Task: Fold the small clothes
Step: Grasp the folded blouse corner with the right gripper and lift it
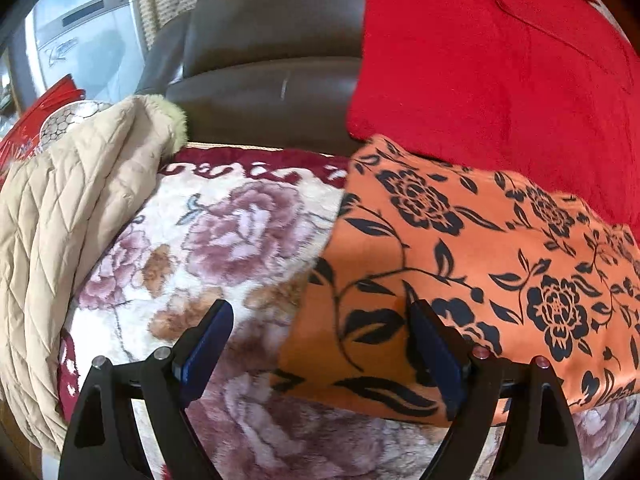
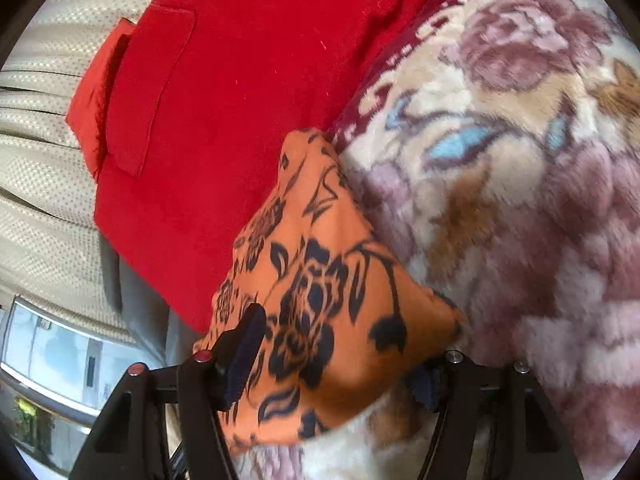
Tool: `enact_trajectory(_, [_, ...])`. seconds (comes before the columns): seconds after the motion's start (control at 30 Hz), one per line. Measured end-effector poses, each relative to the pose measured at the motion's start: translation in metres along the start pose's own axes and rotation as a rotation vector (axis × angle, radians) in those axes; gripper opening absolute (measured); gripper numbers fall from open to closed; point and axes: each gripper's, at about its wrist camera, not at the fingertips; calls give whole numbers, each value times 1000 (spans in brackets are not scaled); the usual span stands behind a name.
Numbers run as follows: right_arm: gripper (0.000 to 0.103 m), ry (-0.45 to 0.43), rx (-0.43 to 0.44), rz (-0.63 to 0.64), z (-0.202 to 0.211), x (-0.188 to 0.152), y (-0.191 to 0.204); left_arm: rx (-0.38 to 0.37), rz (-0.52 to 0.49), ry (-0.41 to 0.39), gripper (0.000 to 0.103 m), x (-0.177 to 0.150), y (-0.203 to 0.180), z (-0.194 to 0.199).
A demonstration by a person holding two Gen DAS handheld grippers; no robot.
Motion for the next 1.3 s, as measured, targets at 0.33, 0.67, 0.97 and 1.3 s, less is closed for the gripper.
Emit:
enact_trajectory(0.33, [29, -54, -126, 182, -7, 8, 60, -45, 21, 3, 90, 4, 18, 2])
enact_trajectory(0.67, [27, -59, -30, 575, 2, -57, 212, 33, 200, -17, 90, 14, 84, 3])
enact_trajectory(0.97, [27, 226, 68, 677, -92, -171, 281, 91, 269, -10, 90, 5, 134, 1])
enact_trajectory(1.3, [86, 438, 251, 679, -112, -211, 261, -3, 263, -74, 90, 9, 133, 15])
Point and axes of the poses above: each gripper's, at about its wrist camera, not at the fingertips, and z roughly against the way its jaws point, y to its left, x to its top, and after that the axes turned 2 degrees about -x, right-handed
